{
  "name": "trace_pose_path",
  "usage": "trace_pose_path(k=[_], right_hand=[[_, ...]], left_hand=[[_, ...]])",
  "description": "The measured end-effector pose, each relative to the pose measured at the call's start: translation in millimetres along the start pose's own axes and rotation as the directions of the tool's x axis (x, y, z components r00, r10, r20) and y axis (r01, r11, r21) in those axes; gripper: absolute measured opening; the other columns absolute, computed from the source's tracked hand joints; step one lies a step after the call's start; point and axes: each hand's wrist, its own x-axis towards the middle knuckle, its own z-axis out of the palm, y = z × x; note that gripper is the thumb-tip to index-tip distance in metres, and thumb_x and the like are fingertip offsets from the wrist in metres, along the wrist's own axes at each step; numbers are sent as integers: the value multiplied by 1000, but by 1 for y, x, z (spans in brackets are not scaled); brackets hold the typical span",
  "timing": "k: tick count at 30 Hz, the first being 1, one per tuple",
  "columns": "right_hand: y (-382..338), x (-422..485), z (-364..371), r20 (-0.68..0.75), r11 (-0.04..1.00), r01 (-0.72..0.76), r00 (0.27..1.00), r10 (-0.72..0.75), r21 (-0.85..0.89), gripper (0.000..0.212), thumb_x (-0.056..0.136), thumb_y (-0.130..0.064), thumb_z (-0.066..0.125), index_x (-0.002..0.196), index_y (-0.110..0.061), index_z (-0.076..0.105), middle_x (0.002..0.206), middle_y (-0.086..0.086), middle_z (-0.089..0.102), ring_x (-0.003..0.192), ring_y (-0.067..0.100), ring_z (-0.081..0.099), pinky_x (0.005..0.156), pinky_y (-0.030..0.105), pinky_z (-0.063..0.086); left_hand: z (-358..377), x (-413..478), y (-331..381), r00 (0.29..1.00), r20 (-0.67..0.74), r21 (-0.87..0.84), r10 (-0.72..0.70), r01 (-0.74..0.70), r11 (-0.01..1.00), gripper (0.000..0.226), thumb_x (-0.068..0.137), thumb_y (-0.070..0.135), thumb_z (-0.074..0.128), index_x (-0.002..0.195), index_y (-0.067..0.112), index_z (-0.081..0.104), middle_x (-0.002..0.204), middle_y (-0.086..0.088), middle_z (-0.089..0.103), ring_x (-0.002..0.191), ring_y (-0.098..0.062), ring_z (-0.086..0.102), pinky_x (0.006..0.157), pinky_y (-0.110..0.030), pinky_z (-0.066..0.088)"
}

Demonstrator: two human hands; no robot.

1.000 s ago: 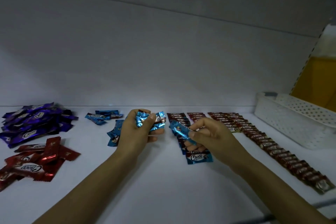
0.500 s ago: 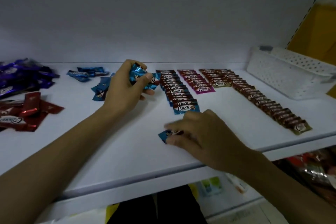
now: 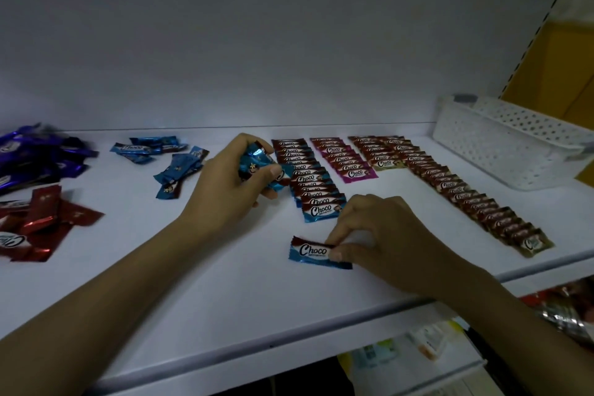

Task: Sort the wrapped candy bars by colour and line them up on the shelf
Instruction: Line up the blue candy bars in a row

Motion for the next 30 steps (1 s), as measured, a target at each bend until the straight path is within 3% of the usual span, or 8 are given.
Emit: trace_pose_path(k=[4,9,14,16,18,21,26,30], right_hand=[[14,15,-6,-105,993,-53,994,42,-104,14,83,-35,68,95,-30,74,89,-23,52,89,-4,46,91,31,30],[17,26,-8,-145,973,-71,989,39,-222,18,86,-37,65,100,-30,74,106,-11,64,101,4,48,74,22,13],[19,30,-7,-147,961,-41,989,0,-273,22,89,-40,60,104,-30,72,109,-11,64,105,6,51,75,22,13],[15,32,-9,-221,989,-34,975,1,-143,25,90,-41,57,101,-25,73,99,-8,67,93,5,57,84,23,27],[5,36,-10,-262,989,-3,964,41,145,28,90,-42,54,98,-22,71,86,-9,67,79,3,63,72,18,47],[-12,48,-8,-246,887,30,965,95,462,8,84,-34,66,90,-29,65,72,-12,66,69,0,63,60,14,49],[-30,62,1,-272,768,31,944,188,639,12,76,-18,76,78,-23,65,72,-6,69,70,8,67,68,23,57],[-39,63,8,-231,588,-24,906,355,809,13,78,-18,75,84,-25,66,78,-9,72,71,4,68,61,12,51]], left_hand=[[0,0,0,1000,17,26,-4,4,1000,16,88,25,62,101,29,53,93,6,68,72,-8,70,51,-20,54],[1,0,2,999,40,-30,-25,27,999,14,90,25,58,101,31,52,94,8,68,74,-7,71,50,-19,53],[1,3,8,989,70,-360,-132,149,921,17,90,12,60,101,24,55,89,7,74,79,-14,73,55,-20,55],[0,3,8,983,88,-456,-159,182,871,18,87,13,63,100,24,59,92,5,74,84,-18,73,61,-22,57],[1,3,9,978,118,-517,-171,207,830,21,79,18,66,99,23,61,96,1,74,89,-21,72,65,-24,57],[2,2,11,972,159,-566,-171,231,791,27,73,17,67,99,21,62,97,-3,73,88,-20,71,68,-25,57],[-4,4,14,961,186,-697,-205,276,662,21,70,8,65,90,15,62,94,-7,73,87,-20,71,67,-25,57],[-5,4,15,982,84,-675,-171,182,715,18,70,9,67,85,12,58,93,-6,73,86,-21,72,67,-25,57]])
